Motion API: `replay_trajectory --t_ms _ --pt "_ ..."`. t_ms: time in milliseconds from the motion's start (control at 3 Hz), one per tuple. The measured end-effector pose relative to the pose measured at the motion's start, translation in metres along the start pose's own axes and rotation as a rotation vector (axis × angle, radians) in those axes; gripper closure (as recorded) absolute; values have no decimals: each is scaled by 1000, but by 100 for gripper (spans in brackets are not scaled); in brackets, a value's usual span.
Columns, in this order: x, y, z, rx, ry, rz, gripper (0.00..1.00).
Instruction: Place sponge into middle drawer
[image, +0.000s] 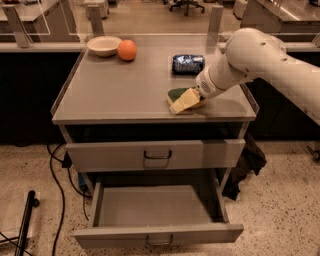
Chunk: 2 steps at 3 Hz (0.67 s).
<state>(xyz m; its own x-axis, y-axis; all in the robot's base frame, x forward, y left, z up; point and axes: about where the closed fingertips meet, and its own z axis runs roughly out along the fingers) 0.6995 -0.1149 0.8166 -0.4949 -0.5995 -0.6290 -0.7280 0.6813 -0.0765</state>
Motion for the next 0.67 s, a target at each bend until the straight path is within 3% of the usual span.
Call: replay_trajectory --t_ms 333,667 --pt "0 0 0 -1 0 -1 66" --pt "-1 1 -6 -7 -3 -8 97"
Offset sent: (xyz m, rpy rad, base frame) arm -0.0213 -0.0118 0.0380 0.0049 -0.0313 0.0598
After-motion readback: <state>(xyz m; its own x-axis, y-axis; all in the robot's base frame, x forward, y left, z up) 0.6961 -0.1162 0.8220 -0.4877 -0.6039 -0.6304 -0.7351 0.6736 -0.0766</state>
